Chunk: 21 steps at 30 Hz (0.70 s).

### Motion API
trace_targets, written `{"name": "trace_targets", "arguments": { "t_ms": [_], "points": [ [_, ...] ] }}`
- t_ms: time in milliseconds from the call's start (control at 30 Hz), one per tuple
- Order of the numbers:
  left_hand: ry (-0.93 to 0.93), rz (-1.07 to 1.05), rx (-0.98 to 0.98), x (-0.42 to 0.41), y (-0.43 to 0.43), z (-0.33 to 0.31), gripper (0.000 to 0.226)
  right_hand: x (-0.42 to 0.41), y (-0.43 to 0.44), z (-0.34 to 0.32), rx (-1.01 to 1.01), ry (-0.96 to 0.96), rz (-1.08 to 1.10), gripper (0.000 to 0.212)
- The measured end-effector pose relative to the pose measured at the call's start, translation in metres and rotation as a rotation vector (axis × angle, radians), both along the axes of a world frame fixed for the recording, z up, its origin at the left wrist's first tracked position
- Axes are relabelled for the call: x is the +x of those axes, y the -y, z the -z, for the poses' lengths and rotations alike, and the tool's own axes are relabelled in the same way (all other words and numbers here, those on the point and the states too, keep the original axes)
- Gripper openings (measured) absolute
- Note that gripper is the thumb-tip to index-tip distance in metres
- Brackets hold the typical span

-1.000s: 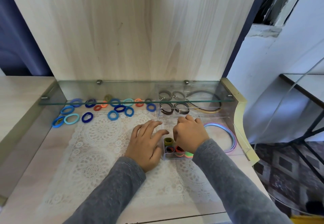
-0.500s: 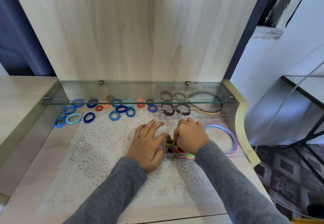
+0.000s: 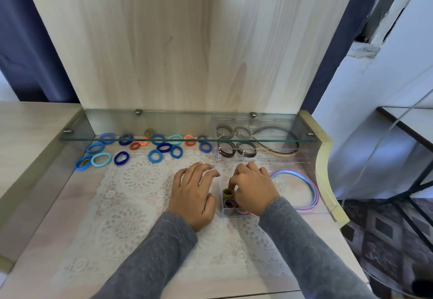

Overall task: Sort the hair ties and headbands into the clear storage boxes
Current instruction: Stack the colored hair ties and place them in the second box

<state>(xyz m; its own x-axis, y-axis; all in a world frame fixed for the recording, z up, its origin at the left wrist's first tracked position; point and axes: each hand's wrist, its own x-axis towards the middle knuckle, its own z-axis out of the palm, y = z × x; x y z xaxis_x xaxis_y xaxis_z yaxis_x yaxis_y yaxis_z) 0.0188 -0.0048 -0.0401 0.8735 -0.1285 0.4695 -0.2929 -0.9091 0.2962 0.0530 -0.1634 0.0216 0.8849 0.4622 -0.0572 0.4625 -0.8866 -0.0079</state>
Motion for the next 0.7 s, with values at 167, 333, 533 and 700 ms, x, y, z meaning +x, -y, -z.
{"name": "trace_targets", "arguments": {
  "t_ms": [167,333,533,700],
  "points": [
    [0.071,-0.072,-0.059,-0.002,0.000,-0.001,0.044,0.000,0.001,0.000,0.010,0.000,0.038,0.032],
    [0.139,-0.218,-0.184,-0.003,-0.005,-0.006,0.040,-0.003,-0.010,-0.004,0.122,0.071,0.103,0.036],
    [0.142,-0.354,-0.071,-0.006,-0.038,-0.007,0.040,-0.009,-0.056,0.005,0.398,0.172,0.045,0.035],
    [0.018,-0.505,0.015,-0.009,-0.068,-0.002,0.045,-0.013,-0.096,0.032,0.459,0.031,0.015,0.039]
  ]
}}
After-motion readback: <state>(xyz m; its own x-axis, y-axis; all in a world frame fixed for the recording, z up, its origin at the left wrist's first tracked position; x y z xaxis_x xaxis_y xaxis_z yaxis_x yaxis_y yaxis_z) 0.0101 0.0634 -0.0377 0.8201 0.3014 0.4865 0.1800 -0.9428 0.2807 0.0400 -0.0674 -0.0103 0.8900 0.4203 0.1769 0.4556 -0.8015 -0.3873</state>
